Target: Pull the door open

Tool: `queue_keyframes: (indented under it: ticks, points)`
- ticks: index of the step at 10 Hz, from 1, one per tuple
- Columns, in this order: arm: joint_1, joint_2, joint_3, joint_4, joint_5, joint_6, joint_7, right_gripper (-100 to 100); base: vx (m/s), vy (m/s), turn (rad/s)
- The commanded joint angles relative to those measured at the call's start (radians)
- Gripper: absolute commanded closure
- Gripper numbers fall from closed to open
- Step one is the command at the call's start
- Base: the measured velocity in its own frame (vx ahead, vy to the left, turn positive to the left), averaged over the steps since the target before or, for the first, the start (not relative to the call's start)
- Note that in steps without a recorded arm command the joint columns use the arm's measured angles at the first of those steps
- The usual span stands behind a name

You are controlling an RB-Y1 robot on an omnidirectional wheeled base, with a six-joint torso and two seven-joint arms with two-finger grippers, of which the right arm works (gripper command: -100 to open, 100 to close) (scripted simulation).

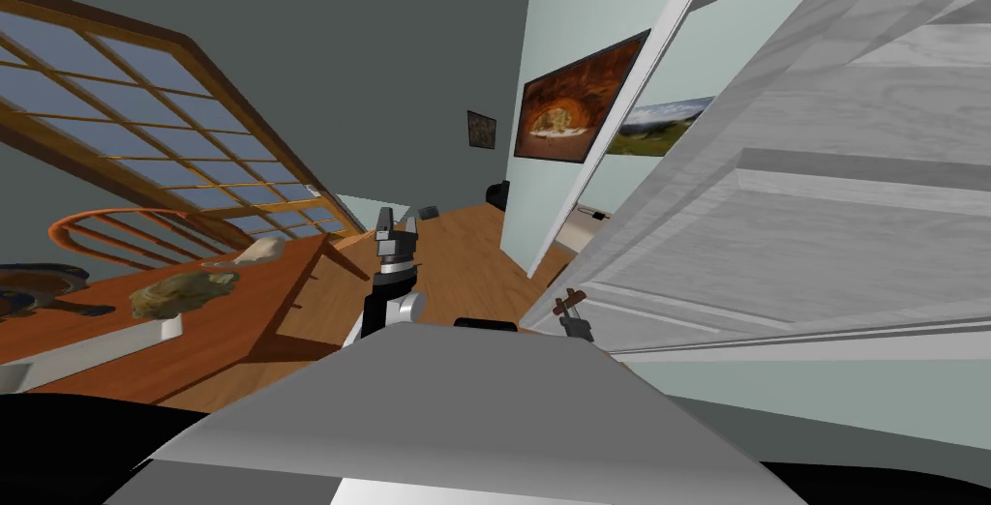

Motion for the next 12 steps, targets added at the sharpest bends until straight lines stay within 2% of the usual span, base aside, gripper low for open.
queue_keyframes:
  ticks: [1,2,11,12]
  points:
    - [0.002,-0.011,0.012,0.013,0.008,-0.021,-0.016,100,-0.231,-0.067,0.118]
    - [0.000,-0.005,0.009,0.009,0.006,-0.011,-0.009,100,-0.110,-0.019,0.033]
    - [-0.010,-0.052,0.045,0.074,0.035,-0.090,-0.072,100,-0.199,-0.033,0.126]
    - [-0.013,-0.049,0.042,0.073,0.033,-0.085,-0.068,100,-0.100,-0.019,0.031]
